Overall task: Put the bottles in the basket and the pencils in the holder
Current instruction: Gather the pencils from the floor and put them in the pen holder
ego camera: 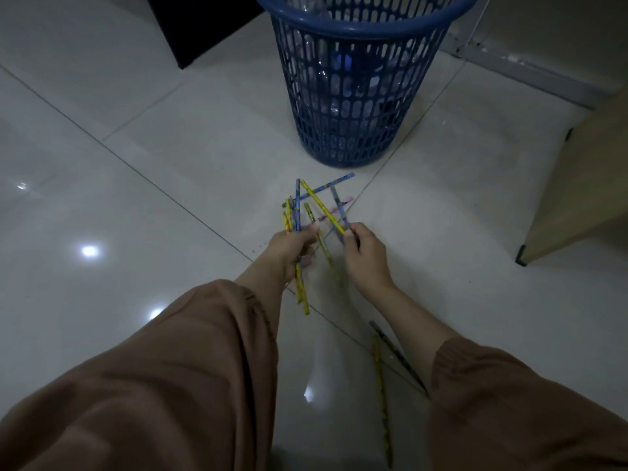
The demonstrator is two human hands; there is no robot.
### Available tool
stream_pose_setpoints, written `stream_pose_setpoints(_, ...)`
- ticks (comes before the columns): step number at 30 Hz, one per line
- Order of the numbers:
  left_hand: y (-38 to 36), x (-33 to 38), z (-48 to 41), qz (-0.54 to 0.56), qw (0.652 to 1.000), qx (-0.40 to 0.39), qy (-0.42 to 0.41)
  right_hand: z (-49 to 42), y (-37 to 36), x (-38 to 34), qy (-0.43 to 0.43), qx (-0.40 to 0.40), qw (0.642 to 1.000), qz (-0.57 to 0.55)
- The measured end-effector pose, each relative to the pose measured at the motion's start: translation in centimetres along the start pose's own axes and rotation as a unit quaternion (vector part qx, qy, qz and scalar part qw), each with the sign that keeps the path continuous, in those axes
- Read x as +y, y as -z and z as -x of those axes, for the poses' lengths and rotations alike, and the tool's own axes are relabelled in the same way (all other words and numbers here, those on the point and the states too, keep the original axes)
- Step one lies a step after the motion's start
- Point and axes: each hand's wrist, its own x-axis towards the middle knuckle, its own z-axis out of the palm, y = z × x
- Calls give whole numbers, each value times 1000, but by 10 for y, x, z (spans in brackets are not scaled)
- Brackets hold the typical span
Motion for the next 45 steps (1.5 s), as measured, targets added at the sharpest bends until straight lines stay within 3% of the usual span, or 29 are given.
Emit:
stream_pose_setpoints(3, -22, 11, 4, 27, 997, -76, 20, 0, 0, -9, 31, -51, 997, 50)
stream_pose_setpoints(10, -50, 3, 3, -37, 994, -107, -7, -2, 26, -8, -21, -57, 996, 68)
stream_pose_setpoints(15, -52, -8, -1, -108, 987, -110, 37, -4, 57, -10, -22, -220, 965, 142)
stream_pose_setpoints(18, -55, -18, -2, -112, 992, -59, 17, -6, 65, -10, -16, -292, 915, 277)
stream_pose_setpoints(23, -57, -18, 3, -82, 995, -59, -5, 14, 60, 7, -104, -452, 729, 504)
stream_pose_setpoints(25, -57, -16, 8, -80, 995, -66, 9, 27, 58, 16, -119, -474, 700, 522)
stream_pose_setpoints(28, -57, -17, 15, -85, 994, -63, 8, 37, 66, 23, -85, -460, 719, 514)
stream_pose_setpoints(34, -57, -24, 26, -93, 995, -48, 1, 44, 87, 34, -71, -381, 842, 377)
stream_pose_setpoints(38, -60, -23, 33, -105, 992, -64, -10, 51, 89, 44, -100, -324, 899, 279)
stream_pose_setpoints(41, -59, -22, 36, -119, 990, -69, -15, 54, 82, 45, -133, -325, 904, 244)
stream_pose_setpoints(45, -59, -24, 37, -122, 990, -63, -17, 65, 69, 43, -123, -318, 886, 315)
